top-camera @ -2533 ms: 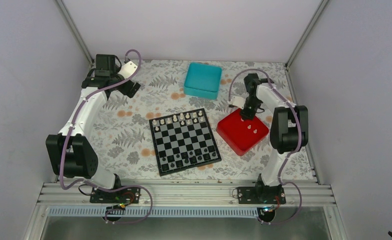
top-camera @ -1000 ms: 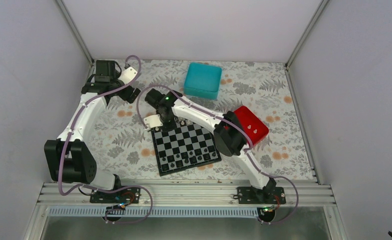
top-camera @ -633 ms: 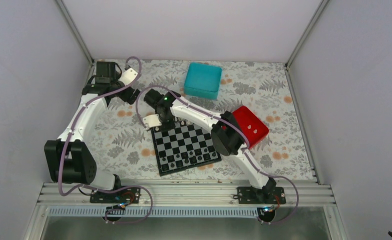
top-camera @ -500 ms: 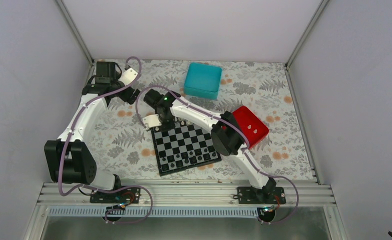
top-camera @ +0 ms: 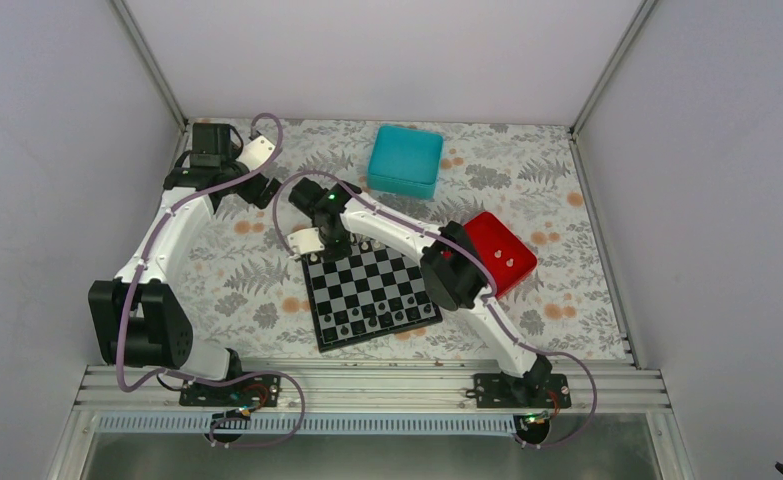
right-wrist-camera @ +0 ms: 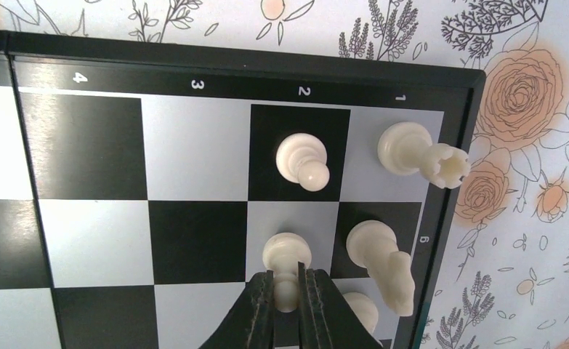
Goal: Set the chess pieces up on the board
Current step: Place the chess piece on the chessboard.
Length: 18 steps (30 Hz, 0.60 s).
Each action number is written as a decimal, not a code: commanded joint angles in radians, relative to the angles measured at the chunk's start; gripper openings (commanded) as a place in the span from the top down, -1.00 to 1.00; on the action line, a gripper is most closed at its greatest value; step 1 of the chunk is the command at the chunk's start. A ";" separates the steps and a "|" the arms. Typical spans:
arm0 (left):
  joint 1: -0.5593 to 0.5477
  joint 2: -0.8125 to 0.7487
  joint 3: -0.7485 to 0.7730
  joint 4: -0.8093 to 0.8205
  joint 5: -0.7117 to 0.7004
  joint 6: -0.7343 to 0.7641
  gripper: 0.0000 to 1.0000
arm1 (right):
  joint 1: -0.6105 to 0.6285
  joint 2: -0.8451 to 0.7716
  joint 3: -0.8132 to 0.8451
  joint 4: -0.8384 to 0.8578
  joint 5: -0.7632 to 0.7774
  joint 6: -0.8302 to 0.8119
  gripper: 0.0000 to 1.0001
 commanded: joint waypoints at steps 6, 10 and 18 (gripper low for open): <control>0.001 -0.025 -0.008 0.009 0.018 0.009 -1.00 | -0.008 0.021 0.022 -0.002 0.004 -0.009 0.77; 0.001 -0.027 -0.010 0.007 0.017 0.013 -1.00 | -0.009 0.017 0.020 0.004 0.004 -0.008 0.69; 0.000 -0.029 -0.018 0.012 0.017 0.011 -1.00 | -0.009 -0.039 0.022 0.008 -0.008 0.009 0.49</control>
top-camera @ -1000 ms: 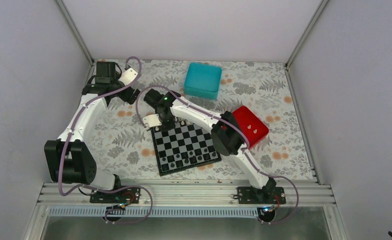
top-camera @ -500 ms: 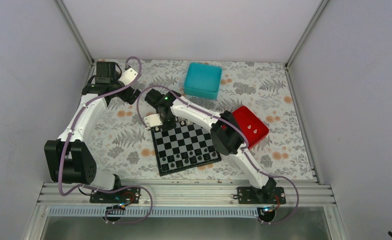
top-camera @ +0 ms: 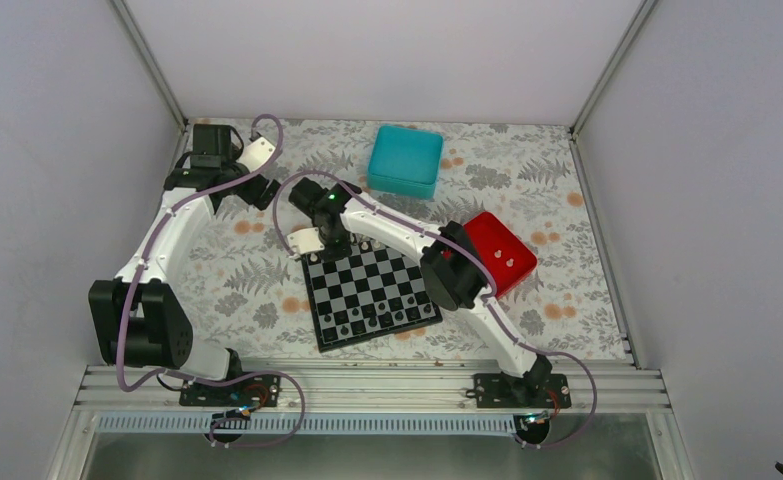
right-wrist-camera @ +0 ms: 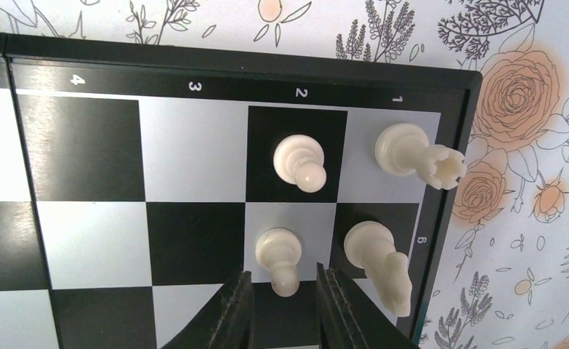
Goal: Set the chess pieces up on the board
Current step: Place the chess piece on the chessboard, then pick up the chess piece from the storage box.
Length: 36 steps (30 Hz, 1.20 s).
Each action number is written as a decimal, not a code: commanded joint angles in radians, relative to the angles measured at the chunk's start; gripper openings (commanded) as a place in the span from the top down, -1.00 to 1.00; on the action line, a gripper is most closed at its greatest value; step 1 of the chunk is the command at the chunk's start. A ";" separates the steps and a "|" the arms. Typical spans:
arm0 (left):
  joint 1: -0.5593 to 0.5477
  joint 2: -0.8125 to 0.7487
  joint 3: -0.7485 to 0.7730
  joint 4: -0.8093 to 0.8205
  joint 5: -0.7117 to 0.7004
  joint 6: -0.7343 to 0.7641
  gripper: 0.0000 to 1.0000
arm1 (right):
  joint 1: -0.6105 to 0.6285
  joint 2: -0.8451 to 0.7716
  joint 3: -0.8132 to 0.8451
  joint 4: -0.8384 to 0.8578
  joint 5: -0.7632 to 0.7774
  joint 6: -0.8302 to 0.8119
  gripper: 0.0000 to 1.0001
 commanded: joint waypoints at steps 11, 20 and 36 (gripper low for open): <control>0.002 -0.049 -0.002 0.027 0.018 0.001 -1.00 | -0.129 -0.490 -0.134 -0.110 -0.022 0.078 0.32; 0.001 -0.018 0.017 0.081 0.035 -0.029 -1.00 | -0.652 -0.809 -0.592 -0.069 -0.044 0.024 0.24; -0.001 -0.008 0.008 0.107 0.032 -0.054 -1.00 | -0.857 -0.725 -0.996 0.180 0.075 0.010 0.17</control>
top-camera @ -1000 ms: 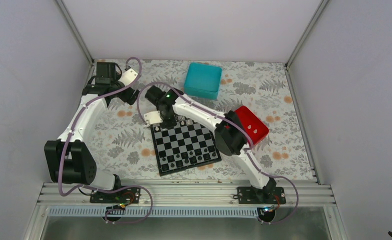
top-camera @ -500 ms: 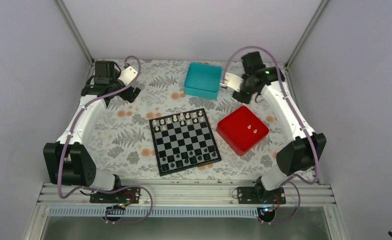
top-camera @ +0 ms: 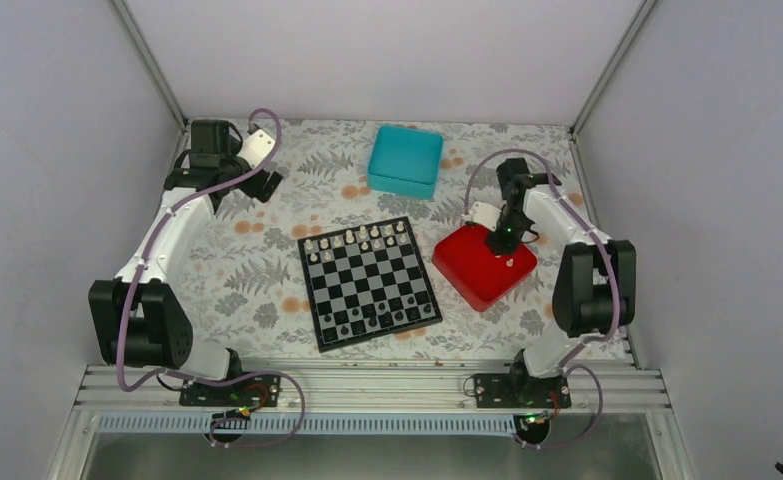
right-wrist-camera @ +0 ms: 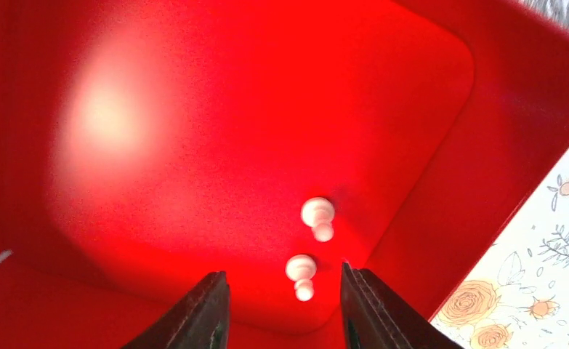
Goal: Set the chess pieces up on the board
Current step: Pick up the chess piece from the storage box.
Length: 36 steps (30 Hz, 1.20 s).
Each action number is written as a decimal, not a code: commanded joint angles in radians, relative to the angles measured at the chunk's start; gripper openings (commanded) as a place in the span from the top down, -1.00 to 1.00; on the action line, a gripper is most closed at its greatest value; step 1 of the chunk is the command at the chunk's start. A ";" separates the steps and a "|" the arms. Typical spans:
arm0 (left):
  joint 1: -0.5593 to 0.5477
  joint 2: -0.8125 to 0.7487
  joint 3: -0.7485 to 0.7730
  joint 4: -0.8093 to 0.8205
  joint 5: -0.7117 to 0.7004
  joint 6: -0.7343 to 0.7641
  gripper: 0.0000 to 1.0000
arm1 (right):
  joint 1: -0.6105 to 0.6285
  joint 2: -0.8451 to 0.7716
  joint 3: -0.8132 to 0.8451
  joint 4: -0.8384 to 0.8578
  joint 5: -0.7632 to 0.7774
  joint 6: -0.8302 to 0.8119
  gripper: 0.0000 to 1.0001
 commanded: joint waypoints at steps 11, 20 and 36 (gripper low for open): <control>0.000 -0.017 0.000 0.032 0.003 -0.027 -1.00 | -0.072 0.181 0.018 0.146 0.045 -0.004 0.14; 0.000 -0.014 -0.001 0.023 0.014 -0.019 -1.00 | -0.088 0.222 0.018 0.128 0.019 0.001 0.19; 0.000 -0.016 -0.003 0.013 0.029 -0.016 -1.00 | -0.100 0.184 0.048 0.081 -0.004 0.005 0.80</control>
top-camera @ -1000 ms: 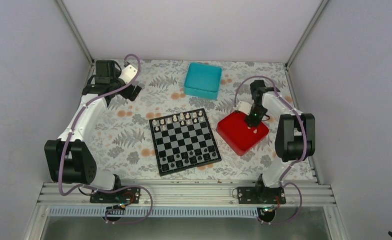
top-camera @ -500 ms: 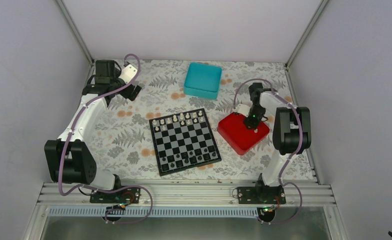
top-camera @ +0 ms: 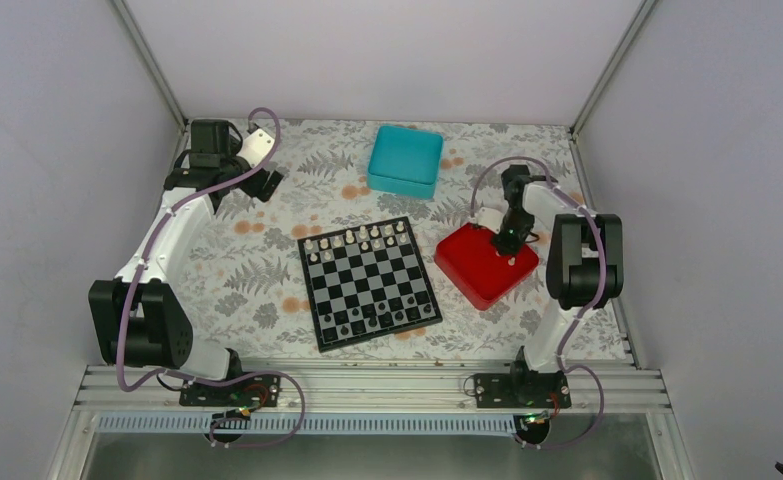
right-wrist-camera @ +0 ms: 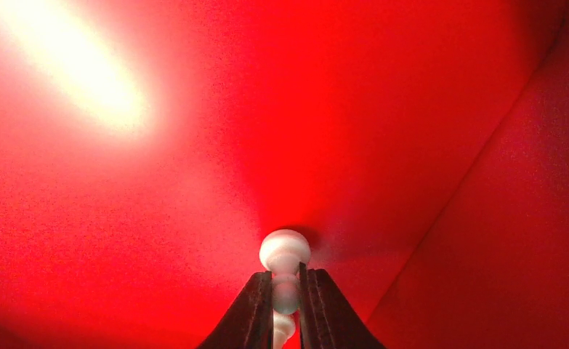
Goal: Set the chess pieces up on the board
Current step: Pick up the chess piece from the storage box, then place the chess piece on the chessboard.
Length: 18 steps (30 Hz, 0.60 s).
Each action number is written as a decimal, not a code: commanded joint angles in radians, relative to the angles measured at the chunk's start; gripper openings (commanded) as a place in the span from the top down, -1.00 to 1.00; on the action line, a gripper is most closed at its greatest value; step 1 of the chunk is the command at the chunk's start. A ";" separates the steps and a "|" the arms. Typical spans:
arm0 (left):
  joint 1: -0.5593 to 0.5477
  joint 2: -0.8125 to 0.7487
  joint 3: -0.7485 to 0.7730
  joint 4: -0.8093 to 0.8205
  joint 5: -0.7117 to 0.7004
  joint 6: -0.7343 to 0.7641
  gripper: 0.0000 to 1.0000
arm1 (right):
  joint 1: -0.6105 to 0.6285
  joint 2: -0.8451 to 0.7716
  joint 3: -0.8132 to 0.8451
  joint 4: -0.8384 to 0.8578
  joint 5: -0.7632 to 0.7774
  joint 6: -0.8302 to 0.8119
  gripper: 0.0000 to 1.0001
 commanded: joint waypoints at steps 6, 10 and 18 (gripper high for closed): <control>0.001 -0.023 -0.009 0.009 0.021 0.000 -1.00 | 0.058 -0.097 0.158 -0.134 -0.045 0.013 0.91; 0.001 -0.025 -0.009 0.008 0.023 0.000 -1.00 | 0.188 -0.129 0.283 -0.225 -0.011 0.047 0.91; 0.000 -0.025 -0.004 0.005 0.033 -0.001 -1.00 | 0.528 -0.002 0.632 -0.343 0.034 0.092 0.90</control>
